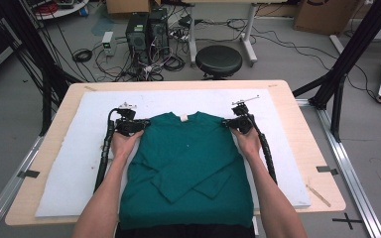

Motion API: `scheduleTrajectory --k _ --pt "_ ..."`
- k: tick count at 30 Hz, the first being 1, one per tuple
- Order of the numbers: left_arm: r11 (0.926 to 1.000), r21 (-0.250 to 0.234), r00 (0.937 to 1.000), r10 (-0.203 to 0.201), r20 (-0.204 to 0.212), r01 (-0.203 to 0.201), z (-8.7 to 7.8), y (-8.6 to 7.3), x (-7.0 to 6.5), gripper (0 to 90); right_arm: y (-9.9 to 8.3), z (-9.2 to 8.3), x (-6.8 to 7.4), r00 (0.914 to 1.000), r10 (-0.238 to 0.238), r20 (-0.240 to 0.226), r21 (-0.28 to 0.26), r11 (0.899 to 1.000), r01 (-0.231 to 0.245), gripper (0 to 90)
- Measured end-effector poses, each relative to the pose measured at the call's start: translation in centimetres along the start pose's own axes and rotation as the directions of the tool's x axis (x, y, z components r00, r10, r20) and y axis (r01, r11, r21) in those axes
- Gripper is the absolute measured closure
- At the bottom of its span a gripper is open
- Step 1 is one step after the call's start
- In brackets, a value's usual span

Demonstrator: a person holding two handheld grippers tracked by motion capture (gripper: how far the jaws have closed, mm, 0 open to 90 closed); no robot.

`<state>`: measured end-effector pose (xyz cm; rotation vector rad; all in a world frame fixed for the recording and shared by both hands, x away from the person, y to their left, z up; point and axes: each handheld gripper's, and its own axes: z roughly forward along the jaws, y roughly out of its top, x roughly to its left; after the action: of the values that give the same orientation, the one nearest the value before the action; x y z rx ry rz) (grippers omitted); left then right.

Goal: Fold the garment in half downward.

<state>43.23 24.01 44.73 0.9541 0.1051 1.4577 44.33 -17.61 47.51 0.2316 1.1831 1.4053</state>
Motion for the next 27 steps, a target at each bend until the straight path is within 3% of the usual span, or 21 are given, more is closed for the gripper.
scheduleTrajectory --k 3,9,13,17,27 --pt "0.9997 -0.012 0.9997 0.022 -0.009 -0.022 -0.7 0.7 -0.2 85.6 0.3 -0.7 0.2 0.9999 -0.010 0.002 -0.021 1.000 0.011 85.2" --pt "0.9973 -0.071 0.9997 0.022 -0.010 -0.023 -1.9 2.3 -0.8 85.7 0.7 -2.6 0.0 0.9996 0.026 -0.008 -0.084 0.996 -0.027 85.5" --pt "0.9939 -0.101 0.9990 0.043 -0.008 -0.044 -2.6 3.7 -1.2 85.7 1.4 -3.6 0.3 0.9997 -0.013 0.019 -0.094 0.995 0.015 85.5" --pt "0.9876 -0.152 0.9992 0.039 0.004 -0.038 -3.2 4.8 -1.4 85.6 2.1 -4.6 0.4 0.9999 -0.002 0.015 -0.125 0.992 0.004 85.5" --pt "0.9795 -0.200 0.9994 0.031 0.016 -0.027 -3.9 6.8 -1.2 85.6 3.9 -6.1 0.3 0.9999 0.013 0.006 -0.179 0.984 -0.011 85.4"
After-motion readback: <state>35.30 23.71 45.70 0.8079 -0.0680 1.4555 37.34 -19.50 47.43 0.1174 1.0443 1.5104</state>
